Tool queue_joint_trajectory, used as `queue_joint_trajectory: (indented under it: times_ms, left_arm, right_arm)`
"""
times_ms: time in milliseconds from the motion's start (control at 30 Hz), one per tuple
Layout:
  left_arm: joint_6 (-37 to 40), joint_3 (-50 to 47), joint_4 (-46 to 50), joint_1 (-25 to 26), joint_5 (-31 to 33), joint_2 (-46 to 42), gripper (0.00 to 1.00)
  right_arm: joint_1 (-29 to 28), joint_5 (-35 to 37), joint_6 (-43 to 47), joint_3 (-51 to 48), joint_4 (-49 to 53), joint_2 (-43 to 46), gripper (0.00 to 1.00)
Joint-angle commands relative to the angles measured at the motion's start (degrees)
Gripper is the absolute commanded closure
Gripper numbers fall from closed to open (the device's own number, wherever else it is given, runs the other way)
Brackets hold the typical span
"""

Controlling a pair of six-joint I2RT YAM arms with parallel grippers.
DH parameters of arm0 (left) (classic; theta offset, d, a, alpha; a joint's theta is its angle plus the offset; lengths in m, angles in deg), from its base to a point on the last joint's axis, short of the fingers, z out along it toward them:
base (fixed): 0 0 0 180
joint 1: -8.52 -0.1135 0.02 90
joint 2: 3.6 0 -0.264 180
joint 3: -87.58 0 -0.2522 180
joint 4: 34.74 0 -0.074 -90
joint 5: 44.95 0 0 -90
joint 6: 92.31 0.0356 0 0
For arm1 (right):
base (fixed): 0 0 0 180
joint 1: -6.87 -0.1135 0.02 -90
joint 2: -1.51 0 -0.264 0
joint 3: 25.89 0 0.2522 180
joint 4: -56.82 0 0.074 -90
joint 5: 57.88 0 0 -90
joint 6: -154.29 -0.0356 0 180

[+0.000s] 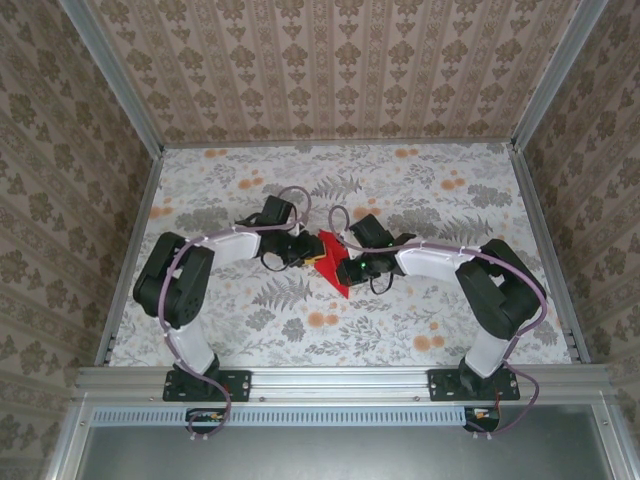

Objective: Fold a paper plane with a square sheet of paper (fold left side to right side)
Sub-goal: Fourth fold the wing at the center of the table.

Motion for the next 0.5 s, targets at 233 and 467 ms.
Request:
queue_joint_trajectory:
  times_ms: [233,467]
  left_arm:
    - [-1.12,4.26,-1.93,1.48,-1.63,4.58,0.71]
    - [-1.26,5.14,-1.99,2.17,-1.59,7.05,0.71]
  right_arm:
    - [1.29,-4.15,-2.97,-1.81,-3.44,-1.77,1.0]
    - [1.65,-4.61,-3.48,-2.34,-4.26,-2.79,1.0]
